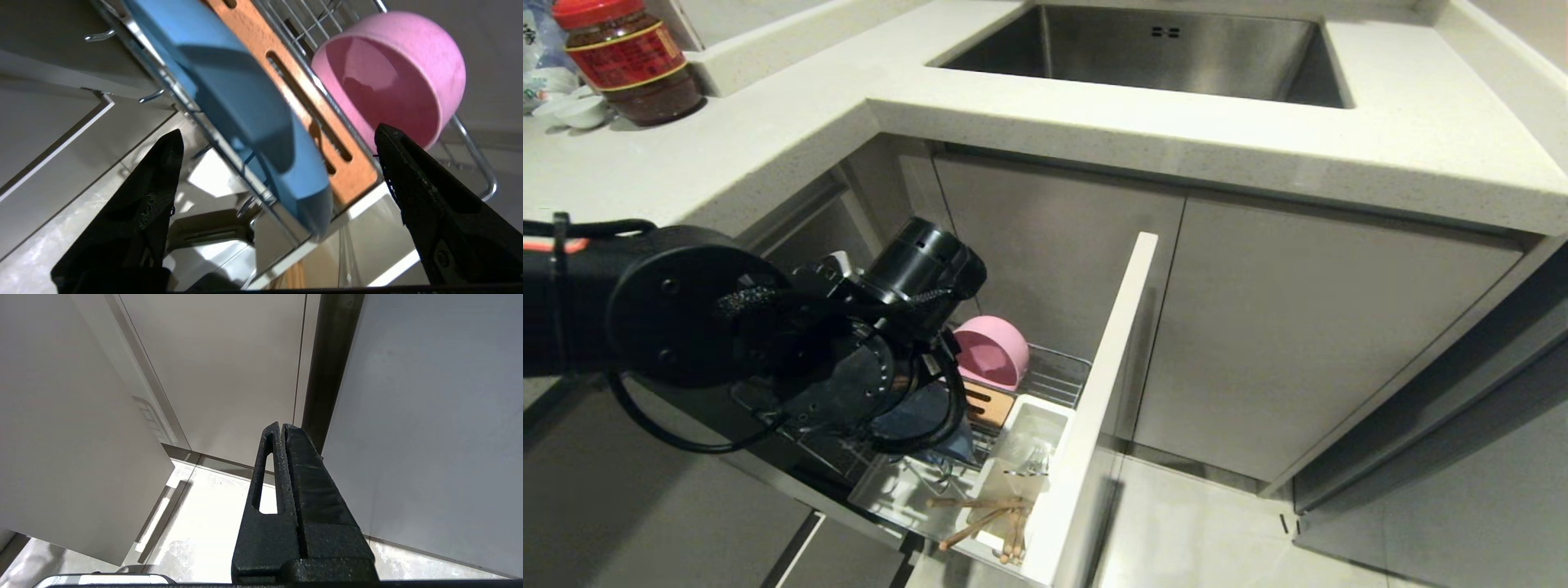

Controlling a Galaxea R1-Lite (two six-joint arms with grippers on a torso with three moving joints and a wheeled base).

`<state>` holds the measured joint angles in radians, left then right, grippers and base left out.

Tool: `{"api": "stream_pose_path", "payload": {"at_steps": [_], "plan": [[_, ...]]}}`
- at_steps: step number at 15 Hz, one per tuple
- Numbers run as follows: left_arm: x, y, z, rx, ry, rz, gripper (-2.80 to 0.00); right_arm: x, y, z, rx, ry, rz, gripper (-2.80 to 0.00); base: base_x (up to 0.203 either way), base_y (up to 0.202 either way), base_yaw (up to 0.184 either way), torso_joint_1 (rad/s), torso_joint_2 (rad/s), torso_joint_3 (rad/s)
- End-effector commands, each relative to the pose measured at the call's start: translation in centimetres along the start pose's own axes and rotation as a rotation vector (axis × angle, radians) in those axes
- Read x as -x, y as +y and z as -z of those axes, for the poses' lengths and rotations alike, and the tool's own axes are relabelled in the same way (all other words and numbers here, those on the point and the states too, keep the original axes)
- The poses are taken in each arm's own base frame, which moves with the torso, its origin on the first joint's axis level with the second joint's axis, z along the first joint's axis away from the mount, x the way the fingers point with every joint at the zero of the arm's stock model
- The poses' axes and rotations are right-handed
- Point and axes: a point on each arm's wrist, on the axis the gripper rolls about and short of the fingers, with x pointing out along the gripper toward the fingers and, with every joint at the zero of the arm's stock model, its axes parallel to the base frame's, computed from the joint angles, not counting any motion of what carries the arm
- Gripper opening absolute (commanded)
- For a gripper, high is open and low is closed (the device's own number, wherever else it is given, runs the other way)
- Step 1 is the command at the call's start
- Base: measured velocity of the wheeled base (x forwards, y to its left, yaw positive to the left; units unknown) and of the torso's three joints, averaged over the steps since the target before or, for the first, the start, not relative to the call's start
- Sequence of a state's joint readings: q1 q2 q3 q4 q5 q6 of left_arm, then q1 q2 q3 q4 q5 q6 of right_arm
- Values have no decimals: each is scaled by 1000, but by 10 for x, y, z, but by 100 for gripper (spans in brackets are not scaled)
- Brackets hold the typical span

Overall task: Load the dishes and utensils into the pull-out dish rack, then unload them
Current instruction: Take the plate out of the cupboard

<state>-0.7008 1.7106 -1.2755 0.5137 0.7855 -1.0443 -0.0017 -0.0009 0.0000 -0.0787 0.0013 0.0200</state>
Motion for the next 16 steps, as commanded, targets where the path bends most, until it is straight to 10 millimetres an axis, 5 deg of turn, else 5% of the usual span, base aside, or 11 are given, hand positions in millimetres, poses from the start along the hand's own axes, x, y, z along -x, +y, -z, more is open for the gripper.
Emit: {"api": "stream_pose_path", "payload": {"at_steps": [1,4,5,16], "plan": [[-9,-3,4,-1,-3,-13,0,-1,0,7,0,24,0,-280,0,0,0,0,0,0],[-16,-5,5,0,-7,-17,0,-1,0,7,0,24,0,-280,0,0,0,0,0,0],[-16,-5,5,2,-8,-17,-280,-1,0,7,0,24,0,-280,0,0,0,0,0,0],[16,4,-9,46,-33,69,-280,-1,0,7,0,24,0,-280,0,0,0,0,0,0]]}}
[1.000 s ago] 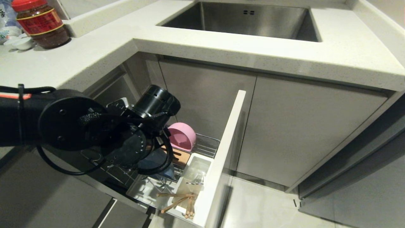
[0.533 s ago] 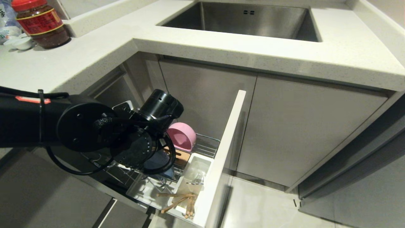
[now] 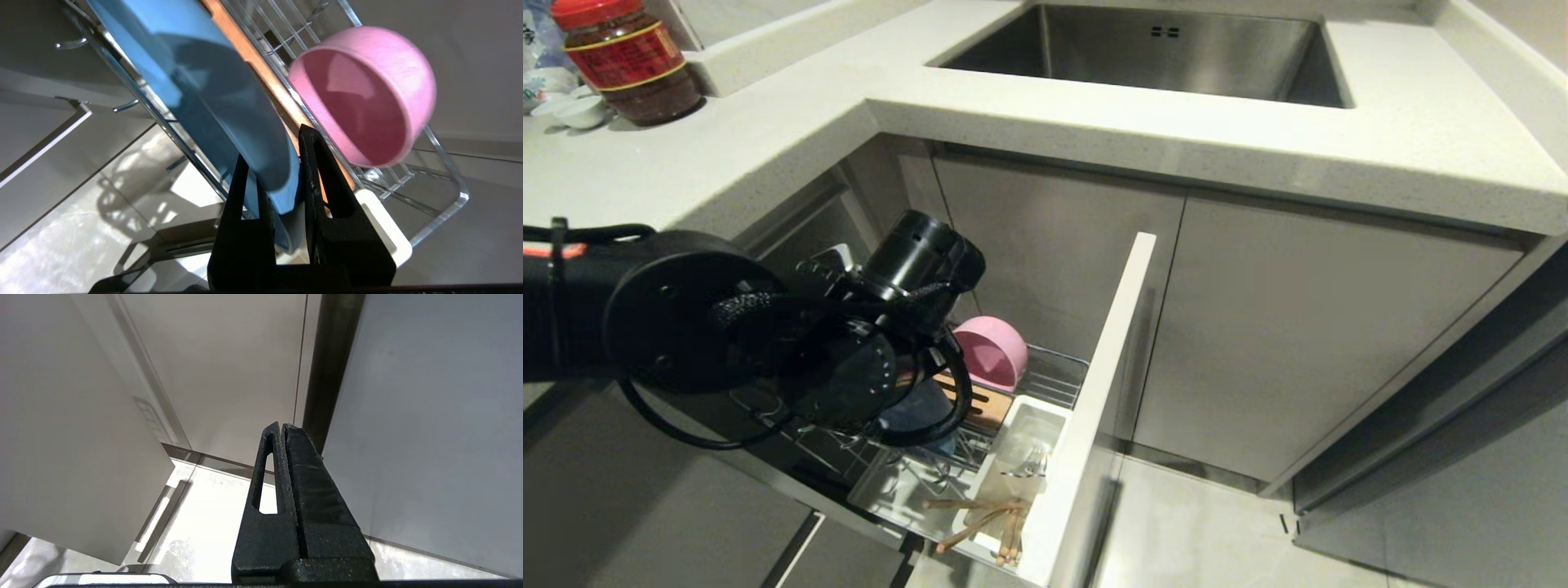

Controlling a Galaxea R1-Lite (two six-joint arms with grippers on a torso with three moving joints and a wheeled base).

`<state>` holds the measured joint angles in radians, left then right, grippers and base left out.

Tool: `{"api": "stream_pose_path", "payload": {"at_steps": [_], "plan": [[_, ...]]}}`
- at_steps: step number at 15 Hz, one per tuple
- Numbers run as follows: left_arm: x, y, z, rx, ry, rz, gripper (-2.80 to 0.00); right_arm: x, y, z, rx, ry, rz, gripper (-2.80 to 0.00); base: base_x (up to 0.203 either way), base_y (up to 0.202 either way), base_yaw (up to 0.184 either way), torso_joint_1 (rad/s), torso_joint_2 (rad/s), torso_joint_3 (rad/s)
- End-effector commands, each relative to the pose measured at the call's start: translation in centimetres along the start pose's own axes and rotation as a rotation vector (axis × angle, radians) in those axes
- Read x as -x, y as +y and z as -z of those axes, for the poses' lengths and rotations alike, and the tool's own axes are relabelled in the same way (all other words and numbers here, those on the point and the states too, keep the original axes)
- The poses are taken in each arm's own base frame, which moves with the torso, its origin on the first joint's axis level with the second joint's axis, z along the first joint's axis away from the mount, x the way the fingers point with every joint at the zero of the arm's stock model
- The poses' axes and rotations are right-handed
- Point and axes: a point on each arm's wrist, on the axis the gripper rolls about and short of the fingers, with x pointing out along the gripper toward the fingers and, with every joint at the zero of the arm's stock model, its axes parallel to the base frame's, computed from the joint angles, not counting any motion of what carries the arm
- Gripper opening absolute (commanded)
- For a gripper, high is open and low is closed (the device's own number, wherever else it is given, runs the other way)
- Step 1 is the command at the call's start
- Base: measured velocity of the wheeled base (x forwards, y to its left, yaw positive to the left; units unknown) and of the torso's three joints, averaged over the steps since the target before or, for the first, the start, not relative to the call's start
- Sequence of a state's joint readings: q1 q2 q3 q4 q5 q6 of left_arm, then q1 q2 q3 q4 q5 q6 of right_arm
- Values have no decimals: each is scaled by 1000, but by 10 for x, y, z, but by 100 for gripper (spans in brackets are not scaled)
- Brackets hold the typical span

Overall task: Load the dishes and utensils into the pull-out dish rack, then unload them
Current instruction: Take the plate out of the cupboard

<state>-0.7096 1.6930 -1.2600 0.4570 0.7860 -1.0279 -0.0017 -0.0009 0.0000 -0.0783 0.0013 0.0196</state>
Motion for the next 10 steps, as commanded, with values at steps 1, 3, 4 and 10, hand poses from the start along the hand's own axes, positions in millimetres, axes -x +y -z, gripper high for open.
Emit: {"api": "stream_pose_path", "payload": {"at_steps": [1,3,4,10], "plan": [[16,5,-8,29,-17,39,-280,-1,0,7,0,24,0,-280,0,0,0,0,0,0],[28,6,-12,42,-22,78,-280,-1,0,7,0,24,0,-280,0,0,0,0,0,0],[37,7,-15,50,-25,106,-280,-1,0,7,0,25,0,-280,0,0,0,0,0,0],[101,24,-34,87,-21,296,-280,-1,0,7,0,24,0,-280,0,0,0,0,0,0]]}}
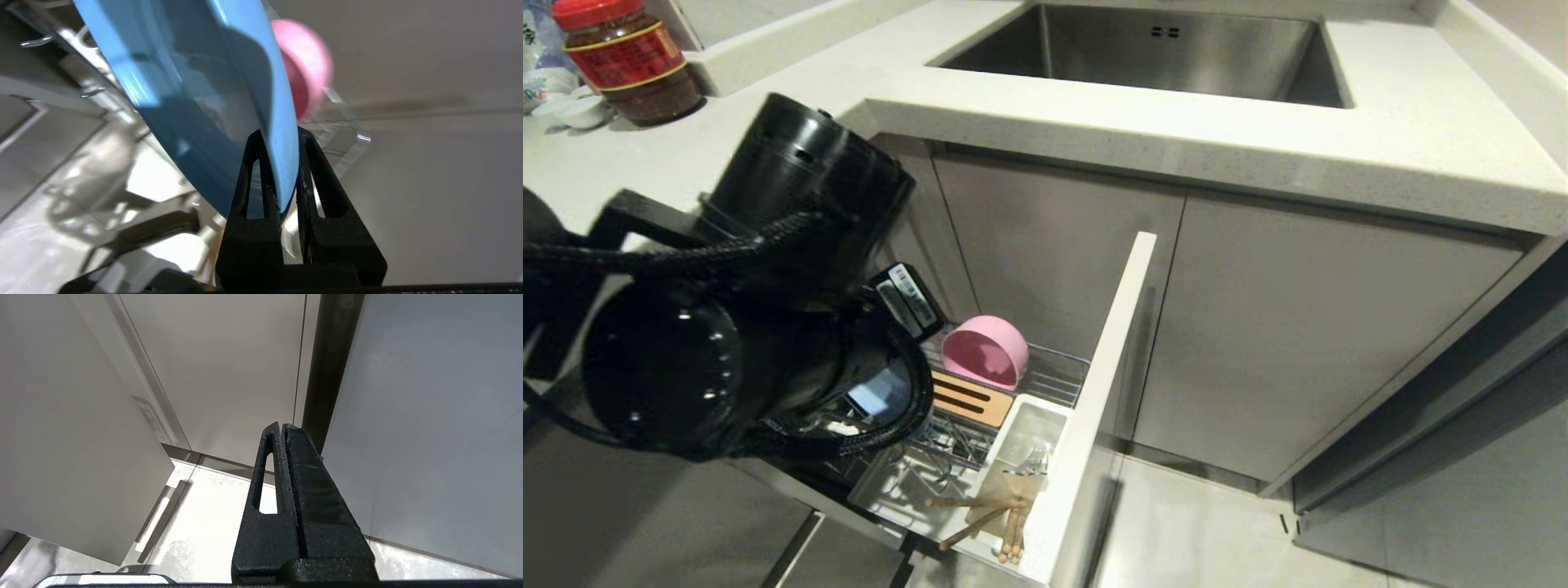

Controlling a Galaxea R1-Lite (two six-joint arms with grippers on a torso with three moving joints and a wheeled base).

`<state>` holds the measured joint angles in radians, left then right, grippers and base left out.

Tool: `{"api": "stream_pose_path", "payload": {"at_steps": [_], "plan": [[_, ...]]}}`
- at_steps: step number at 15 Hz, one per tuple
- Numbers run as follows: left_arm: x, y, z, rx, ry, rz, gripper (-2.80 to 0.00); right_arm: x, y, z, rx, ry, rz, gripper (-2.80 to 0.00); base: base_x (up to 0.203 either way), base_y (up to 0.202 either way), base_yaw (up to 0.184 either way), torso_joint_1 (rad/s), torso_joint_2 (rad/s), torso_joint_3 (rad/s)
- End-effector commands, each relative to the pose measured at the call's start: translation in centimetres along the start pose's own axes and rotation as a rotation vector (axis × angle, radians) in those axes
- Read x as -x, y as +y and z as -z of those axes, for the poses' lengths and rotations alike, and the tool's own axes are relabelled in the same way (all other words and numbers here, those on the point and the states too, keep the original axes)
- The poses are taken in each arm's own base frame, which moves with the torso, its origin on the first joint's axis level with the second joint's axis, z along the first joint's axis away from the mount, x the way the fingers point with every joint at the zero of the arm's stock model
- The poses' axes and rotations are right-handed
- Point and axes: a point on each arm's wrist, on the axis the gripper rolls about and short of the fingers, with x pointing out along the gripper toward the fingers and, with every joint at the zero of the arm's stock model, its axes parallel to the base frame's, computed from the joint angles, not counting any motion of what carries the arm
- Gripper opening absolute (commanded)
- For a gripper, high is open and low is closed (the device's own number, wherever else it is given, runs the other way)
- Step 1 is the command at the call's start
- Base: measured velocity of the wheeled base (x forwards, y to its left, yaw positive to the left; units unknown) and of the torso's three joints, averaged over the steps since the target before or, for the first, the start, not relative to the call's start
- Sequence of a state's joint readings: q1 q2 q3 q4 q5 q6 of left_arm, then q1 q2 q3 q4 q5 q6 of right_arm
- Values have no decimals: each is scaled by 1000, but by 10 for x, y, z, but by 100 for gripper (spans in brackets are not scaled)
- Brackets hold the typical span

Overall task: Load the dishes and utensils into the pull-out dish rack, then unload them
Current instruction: Take the plate out of the cupboard

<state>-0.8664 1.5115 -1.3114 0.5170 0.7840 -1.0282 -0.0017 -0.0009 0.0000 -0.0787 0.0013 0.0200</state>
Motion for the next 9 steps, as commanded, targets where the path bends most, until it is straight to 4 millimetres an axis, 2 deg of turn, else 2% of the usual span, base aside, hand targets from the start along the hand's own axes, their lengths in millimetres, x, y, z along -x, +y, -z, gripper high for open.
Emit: {"api": "stream_pose_path", "payload": {"at_steps": [1,5,9], "plan": [[36,7,-19,52,-15,98,-280,-1,0,7,0,26,0,-280,0,0,0,0,0,0],[90,26,-49,79,-15,283,-280,-1,0,7,0,26,0,-280,0,0,0,0,0,0],[124,41,-81,11,-37,518,-280,-1,0,7,0,24,0,-280,0,0,0,0,0,0]]}}
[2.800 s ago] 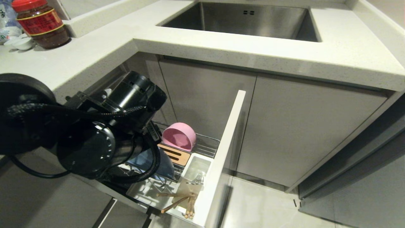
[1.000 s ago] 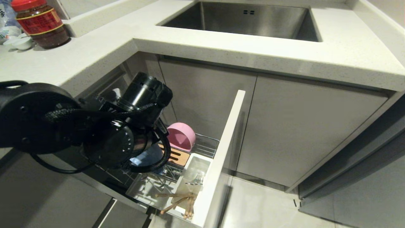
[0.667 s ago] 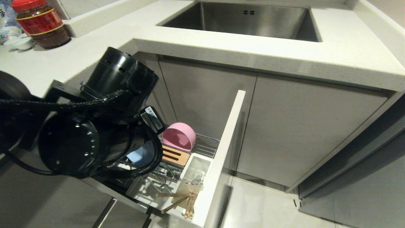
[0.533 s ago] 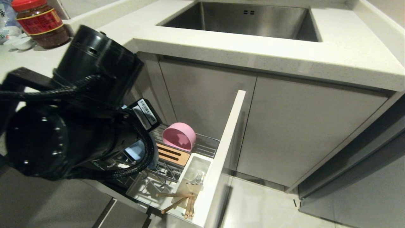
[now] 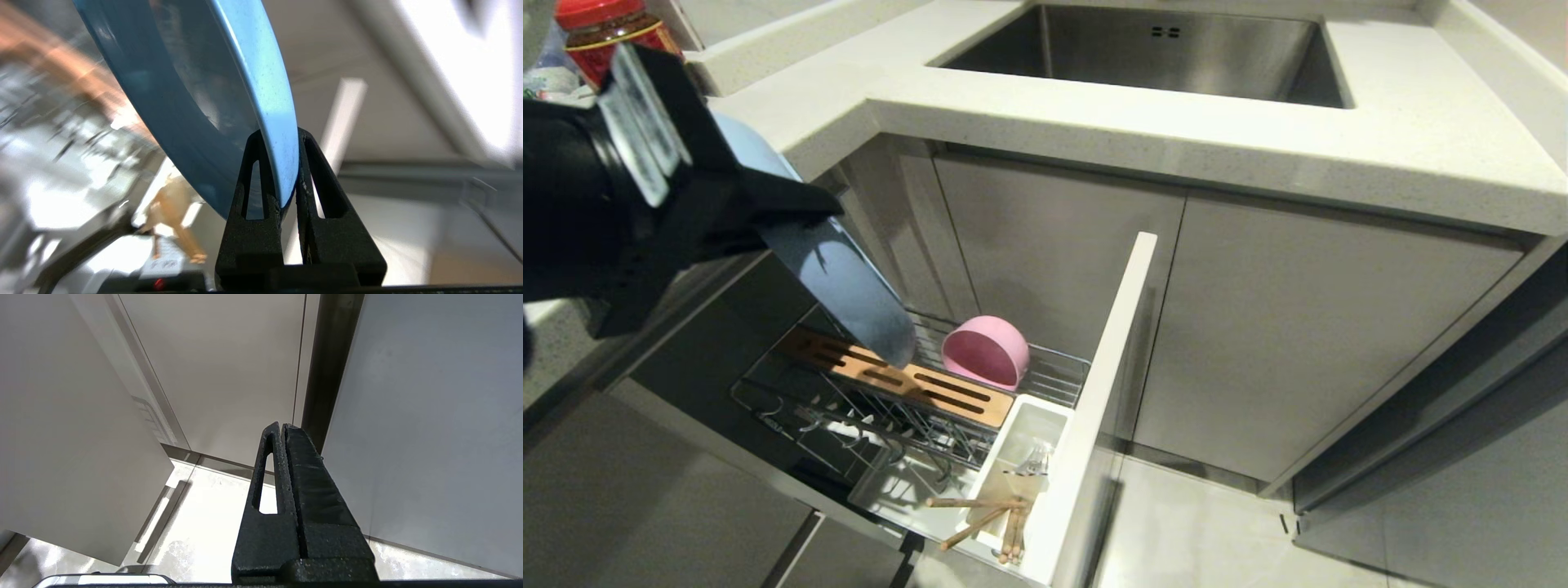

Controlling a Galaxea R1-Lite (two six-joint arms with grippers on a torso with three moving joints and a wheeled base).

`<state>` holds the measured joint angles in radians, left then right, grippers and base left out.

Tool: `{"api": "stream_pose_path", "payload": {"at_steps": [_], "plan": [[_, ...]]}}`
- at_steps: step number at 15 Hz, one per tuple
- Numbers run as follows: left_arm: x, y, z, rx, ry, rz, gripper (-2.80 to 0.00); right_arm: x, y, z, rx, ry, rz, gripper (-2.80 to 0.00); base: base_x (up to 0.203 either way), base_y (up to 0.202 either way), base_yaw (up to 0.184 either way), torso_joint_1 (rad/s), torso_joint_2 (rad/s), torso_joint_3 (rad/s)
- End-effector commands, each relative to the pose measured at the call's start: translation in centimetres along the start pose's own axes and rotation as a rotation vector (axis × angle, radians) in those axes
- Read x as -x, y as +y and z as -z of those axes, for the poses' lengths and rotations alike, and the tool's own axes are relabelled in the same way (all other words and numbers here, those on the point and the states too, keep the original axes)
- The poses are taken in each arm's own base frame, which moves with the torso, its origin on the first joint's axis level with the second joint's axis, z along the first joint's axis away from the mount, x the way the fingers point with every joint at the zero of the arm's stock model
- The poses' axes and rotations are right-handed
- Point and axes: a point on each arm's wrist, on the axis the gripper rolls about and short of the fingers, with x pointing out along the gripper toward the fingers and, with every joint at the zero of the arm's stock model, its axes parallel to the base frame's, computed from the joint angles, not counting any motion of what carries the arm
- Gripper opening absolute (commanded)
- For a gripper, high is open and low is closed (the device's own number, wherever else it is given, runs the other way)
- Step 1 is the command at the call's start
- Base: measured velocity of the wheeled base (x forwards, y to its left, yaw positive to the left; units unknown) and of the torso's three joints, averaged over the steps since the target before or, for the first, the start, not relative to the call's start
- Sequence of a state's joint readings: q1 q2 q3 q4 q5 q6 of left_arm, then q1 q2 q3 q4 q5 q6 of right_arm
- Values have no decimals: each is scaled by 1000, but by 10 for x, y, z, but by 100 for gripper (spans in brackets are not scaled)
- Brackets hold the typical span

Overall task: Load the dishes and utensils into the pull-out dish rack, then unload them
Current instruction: Take the plate out of the cupboard

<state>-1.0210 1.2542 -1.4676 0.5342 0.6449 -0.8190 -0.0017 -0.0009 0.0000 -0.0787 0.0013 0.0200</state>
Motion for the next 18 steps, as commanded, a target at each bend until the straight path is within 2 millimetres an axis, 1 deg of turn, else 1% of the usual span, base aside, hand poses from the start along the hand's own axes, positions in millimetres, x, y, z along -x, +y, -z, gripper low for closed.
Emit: {"api": "stream_pose_path", "payload": {"at_steps": [1,3,6,9,11,14,18], "plan": [[30,6,-24,-23,-85,121,-280,-1,0,7,0,25,0,-280,0,0,0,0,0,0],[52,15,-42,-43,-181,181,-280,-1,0,7,0,25,0,-280,0,0,0,0,0,0],[78,31,-59,-58,-276,225,-280,-1,0,7,0,24,0,-280,0,0,0,0,0,0],[102,46,-73,-100,-416,212,-280,-1,0,7,0,25,0,-280,0,0,0,0,0,0],[112,52,-76,-156,-501,124,-280,-1,0,7,0,26,0,-280,0,0,0,0,0,0],[121,58,-78,-257,-613,-73,-280,-1,0,7,0,25,0,-280,0,0,0,0,0,0],[129,64,-76,-368,-703,-343,-280,-1,0,7,0,24,0,-280,0,0,0,0,0,0]]}}
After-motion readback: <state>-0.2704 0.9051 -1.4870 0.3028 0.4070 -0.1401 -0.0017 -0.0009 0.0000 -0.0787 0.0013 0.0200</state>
